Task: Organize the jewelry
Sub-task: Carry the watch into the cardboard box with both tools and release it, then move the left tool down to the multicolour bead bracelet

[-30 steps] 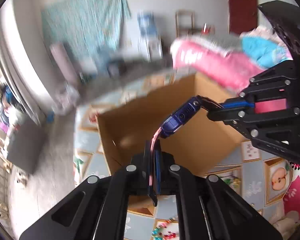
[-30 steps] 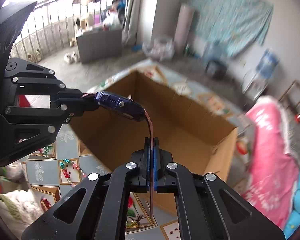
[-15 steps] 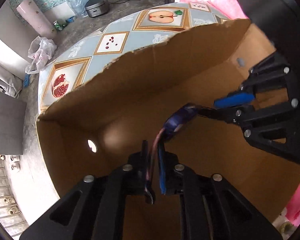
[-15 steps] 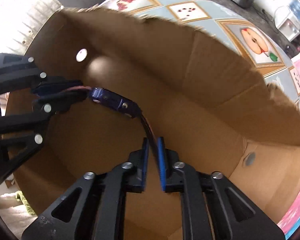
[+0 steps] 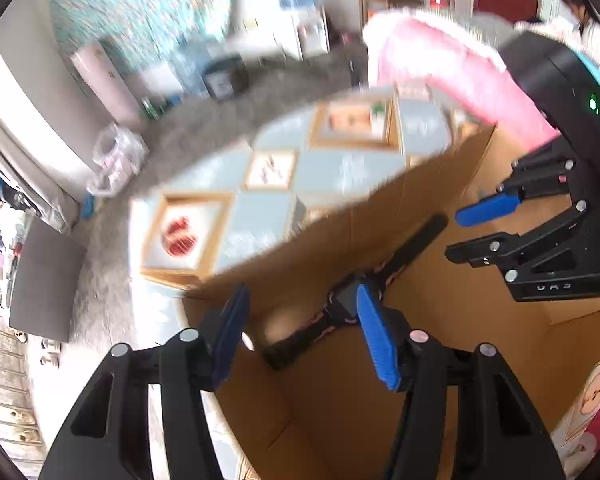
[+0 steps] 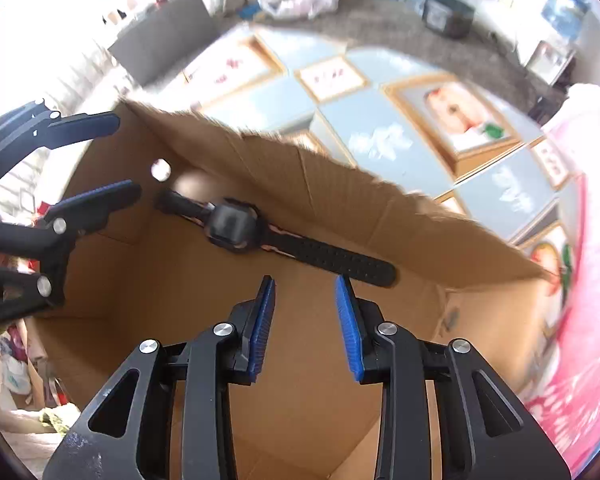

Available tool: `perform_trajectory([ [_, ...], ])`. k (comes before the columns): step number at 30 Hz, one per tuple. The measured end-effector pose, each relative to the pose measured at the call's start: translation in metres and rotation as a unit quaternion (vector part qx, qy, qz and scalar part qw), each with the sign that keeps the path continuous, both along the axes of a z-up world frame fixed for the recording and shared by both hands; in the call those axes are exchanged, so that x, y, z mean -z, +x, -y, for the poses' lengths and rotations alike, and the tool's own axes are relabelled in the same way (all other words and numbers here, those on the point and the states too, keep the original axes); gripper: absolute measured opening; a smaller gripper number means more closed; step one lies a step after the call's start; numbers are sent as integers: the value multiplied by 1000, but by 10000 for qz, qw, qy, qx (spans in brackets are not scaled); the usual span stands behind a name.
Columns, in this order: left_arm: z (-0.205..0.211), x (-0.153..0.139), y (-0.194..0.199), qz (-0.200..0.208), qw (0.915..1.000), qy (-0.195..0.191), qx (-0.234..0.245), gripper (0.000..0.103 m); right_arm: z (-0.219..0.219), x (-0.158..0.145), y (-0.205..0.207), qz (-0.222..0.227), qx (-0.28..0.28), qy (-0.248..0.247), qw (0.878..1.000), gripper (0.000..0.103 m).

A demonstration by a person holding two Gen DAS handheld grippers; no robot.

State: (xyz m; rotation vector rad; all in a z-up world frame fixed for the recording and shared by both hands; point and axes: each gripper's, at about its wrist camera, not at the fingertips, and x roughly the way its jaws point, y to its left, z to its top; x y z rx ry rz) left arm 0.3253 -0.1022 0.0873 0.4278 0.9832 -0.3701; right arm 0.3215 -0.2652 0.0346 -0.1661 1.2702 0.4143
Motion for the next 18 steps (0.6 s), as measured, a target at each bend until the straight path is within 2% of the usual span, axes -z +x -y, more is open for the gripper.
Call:
perform_trajectory([
  [4,-31,-46,-43,594,9970,-465,-155,67,16,-58,-52,841,132,305,9959,48],
  [6,-56,-68,-75,841,9926,-828,-297,74,26,-87,-84,1263,232,516,9904,53],
  [10,-95,-86,-141,1160,9825,-1326,-606,85,45,-123,-158,1903,323,1064,9754,60],
  [13,-120,-69,-193,1205,9769,-1530,-881,88,46,-117,-204,1991,421,1390,9692,61],
  [15,-126,-45,-217,1037,9758,-1587,-1091,88,50,-112,-222,1850,529,1546,9691,61],
  [18,-131,5,-245,687,9716,-1648,-1552,88,33,-78,-246,1583,805,1693,9694,61],
])
